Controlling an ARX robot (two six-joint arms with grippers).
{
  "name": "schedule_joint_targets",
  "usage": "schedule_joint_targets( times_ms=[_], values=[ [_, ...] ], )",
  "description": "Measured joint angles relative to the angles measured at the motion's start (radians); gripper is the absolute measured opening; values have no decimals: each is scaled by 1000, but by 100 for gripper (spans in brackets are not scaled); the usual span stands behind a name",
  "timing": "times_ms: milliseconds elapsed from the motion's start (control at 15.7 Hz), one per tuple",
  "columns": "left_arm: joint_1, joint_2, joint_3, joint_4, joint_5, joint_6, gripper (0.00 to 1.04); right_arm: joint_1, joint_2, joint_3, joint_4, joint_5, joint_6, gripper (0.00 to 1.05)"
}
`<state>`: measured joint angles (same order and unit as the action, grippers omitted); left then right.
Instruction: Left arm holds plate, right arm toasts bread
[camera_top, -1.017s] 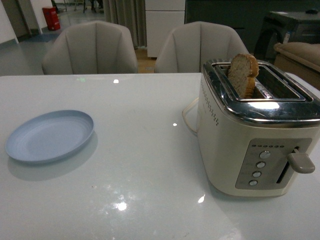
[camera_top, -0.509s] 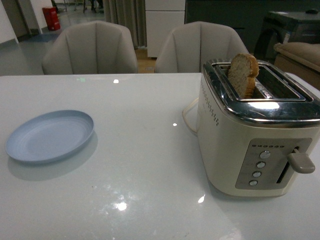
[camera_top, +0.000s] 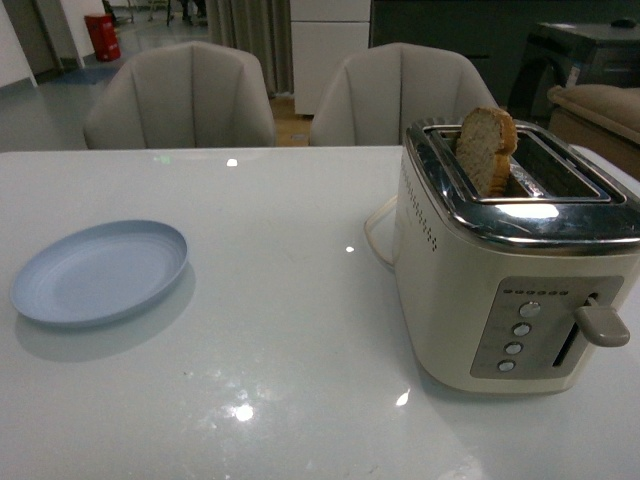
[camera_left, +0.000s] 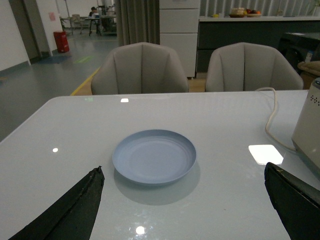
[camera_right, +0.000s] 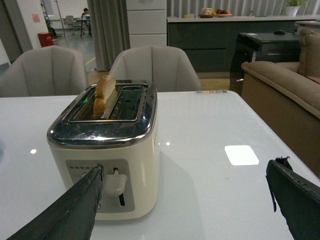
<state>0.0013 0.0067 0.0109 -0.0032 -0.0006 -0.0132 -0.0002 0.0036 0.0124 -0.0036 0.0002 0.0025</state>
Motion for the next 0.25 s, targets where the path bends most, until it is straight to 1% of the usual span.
schedule_joint_targets(
  times_ms=[254],
  values=[
    [0,0,0,0,0,0,98,0,0,0,0,0,0,98]
  ],
)
